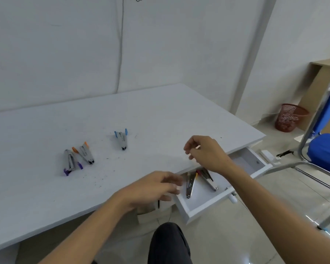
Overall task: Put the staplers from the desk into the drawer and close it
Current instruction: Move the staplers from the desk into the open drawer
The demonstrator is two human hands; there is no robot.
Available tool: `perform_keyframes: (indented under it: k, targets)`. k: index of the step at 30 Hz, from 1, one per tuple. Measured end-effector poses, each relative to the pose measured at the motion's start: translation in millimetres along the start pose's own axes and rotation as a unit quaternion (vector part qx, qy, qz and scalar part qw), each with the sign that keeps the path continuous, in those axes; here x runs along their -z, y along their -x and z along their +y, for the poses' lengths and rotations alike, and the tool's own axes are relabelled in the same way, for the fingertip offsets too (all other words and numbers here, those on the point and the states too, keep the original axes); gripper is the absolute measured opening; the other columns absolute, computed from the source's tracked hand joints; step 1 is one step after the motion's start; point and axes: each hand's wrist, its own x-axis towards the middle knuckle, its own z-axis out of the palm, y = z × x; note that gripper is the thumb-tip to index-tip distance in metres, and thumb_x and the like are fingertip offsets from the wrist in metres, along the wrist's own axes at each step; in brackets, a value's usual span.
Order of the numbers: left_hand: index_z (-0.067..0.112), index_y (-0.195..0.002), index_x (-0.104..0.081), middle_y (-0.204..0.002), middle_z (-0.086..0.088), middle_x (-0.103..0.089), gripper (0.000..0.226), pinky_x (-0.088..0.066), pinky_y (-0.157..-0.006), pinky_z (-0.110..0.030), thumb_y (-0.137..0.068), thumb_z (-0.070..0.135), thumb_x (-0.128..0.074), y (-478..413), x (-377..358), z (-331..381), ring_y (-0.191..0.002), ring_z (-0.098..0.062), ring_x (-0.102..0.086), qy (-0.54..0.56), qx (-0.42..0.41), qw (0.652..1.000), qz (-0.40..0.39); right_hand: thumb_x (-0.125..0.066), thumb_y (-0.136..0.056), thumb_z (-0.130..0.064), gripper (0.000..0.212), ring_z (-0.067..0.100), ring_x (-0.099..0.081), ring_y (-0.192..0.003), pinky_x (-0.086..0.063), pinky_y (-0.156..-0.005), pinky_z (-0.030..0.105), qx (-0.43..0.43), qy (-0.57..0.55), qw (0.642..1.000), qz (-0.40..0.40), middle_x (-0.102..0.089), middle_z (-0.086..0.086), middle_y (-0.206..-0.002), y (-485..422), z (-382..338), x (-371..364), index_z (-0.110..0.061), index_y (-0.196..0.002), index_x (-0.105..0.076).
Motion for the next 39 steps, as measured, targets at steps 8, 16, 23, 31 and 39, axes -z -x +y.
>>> perform_keyframes:
  k: [8, 16, 23, 31, 39]
  targets:
    - [0.027, -0.097, -0.07, -0.099, 0.011, -0.075, 0.029, -0.051, -0.084, -0.023, -0.093, 0.004, -0.054, 66, 116, -37, -0.097, -0.007, -0.068, -0.062, -0.076, 0.903, 0.417, -0.055, -0.091, -0.013, 0.032, 0.016, -0.057, -0.105, -0.043, -0.082, 0.021, 0.075, 0.009, 0.995, -0.064, -0.06, 0.006, -0.128, -29, -49, -111, -0.017, -0.122, -0.062]
    - [0.025, -0.13, -0.057, -0.144, 0.0, -0.049, 0.04, -0.03, -0.107, -0.043, -0.095, 0.04, -0.045, 71, 166, -75, -0.139, -0.026, -0.033, -0.422, 0.117, 0.789, 0.432, -0.033, -0.103, -0.037, 0.053, 0.03, -0.021, -0.15, -0.022, -0.119, 0.046, 0.174, 0.219, 0.958, -0.054, -0.006, 0.002, -0.171, -60, -86, -188, -0.031, -0.156, -0.028]
    - [0.015, -0.148, -0.039, -0.159, -0.002, -0.035, 0.064, 0.0, -0.12, -0.052, -0.097, 0.054, -0.029, 43, 154, -68, -0.152, -0.023, -0.015, -0.512, 0.128, 0.762, 0.375, -0.044, -0.098, 0.0, 0.031, 0.021, -0.059, -0.113, -0.051, -0.091, 0.028, 0.209, 0.174, 0.961, 0.053, -0.064, -0.002, -0.131, -48, -75, -173, -0.012, -0.114, -0.068]
    - [0.023, -0.137, -0.044, -0.139, -0.007, -0.05, 0.042, -0.038, -0.101, -0.041, -0.095, 0.019, -0.047, 18, 124, -59, -0.121, -0.026, -0.051, -0.473, 0.014, 0.799, 0.371, -0.055, -0.088, -0.017, 0.051, 0.021, -0.058, -0.102, -0.05, -0.085, 0.033, 0.172, 0.218, 0.96, 0.038, -0.05, 0.001, -0.133, -19, -56, -129, -0.02, -0.138, -0.043]
    - [0.01, -0.133, -0.043, -0.128, -0.012, -0.055, 0.036, -0.048, -0.091, -0.035, -0.097, 0.009, -0.047, -4, 104, -36, -0.11, -0.026, -0.055, -0.335, 0.041, 0.876, 0.346, -0.042, -0.104, -0.028, 0.031, 0.023, -0.055, -0.082, -0.048, -0.071, 0.034, 0.032, 0.127, 0.977, -0.167, -0.055, 0.009, -0.095, -6, -57, -82, -0.002, -0.106, -0.06]
